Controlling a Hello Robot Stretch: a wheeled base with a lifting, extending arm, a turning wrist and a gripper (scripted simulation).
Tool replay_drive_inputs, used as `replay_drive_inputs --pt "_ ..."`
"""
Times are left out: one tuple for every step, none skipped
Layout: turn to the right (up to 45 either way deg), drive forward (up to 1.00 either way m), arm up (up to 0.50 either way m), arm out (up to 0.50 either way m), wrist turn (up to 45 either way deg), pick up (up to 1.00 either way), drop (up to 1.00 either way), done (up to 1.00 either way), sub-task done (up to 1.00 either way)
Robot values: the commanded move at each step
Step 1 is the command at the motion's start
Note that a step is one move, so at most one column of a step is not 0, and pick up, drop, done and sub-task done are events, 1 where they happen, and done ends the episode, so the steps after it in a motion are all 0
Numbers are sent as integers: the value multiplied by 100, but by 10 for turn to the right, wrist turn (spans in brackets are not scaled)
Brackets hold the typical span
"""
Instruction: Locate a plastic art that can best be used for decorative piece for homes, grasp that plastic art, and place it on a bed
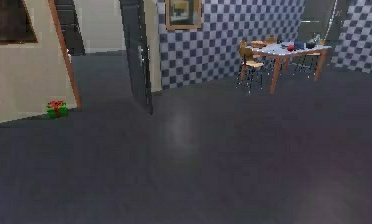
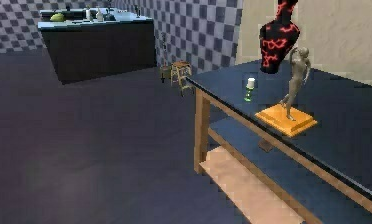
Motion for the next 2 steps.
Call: replay_drive_inputs --pt "270 0 0 0 0 0 0 0 0" --pt "0 0 50 0 0 0 0 0 0"
